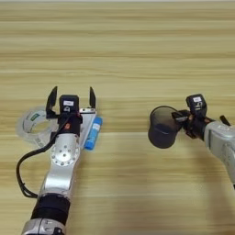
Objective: Move the objects on the table
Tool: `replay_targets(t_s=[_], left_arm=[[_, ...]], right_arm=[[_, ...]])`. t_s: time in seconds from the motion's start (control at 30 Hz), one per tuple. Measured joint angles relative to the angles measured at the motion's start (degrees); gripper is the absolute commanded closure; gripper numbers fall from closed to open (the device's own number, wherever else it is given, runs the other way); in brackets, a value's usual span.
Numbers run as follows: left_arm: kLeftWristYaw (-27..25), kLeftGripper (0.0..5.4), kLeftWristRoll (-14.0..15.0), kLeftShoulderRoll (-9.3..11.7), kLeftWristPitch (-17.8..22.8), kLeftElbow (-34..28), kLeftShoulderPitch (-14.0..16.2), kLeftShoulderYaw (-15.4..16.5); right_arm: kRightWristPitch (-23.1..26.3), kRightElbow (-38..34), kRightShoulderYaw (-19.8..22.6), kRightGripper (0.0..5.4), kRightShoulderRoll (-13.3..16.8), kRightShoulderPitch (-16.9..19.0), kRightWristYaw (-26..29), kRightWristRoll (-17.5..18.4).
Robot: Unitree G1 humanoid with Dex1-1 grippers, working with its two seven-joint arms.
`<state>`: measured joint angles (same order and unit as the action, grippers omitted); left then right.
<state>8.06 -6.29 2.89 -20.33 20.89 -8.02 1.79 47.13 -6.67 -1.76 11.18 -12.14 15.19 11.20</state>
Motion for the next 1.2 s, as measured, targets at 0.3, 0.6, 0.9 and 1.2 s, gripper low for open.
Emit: replay_targets(t_s=[0.3,0.6,0.9,1.2], left_arm=[[0.2,0.00,0.0,0.0,0.0,0.0,0.0,-0.1],[0.3,0.00,0.0,0.0,0.0,0.0,0.0,0.0],[0.3,0.00,0.0,0.0,0.0,0.0,0.0,0.0],[0.3,0.00,0.0,0.0,0.0,0.0,-0.1,0.1]], right_arm=[[1.0,-2.0,-1.5,4.97,1.4,0.2,1.4,-0.2],[1.2,-3.2,-1.6,4.99,2.7,1.1,1.8,-0.2],[0.9,-2.6,0.8,4.99,4.4,2.0,2.7,0.4],[-0.3,-1.9,4.6,4.99,6.7,3.2,2.8,1.0]])
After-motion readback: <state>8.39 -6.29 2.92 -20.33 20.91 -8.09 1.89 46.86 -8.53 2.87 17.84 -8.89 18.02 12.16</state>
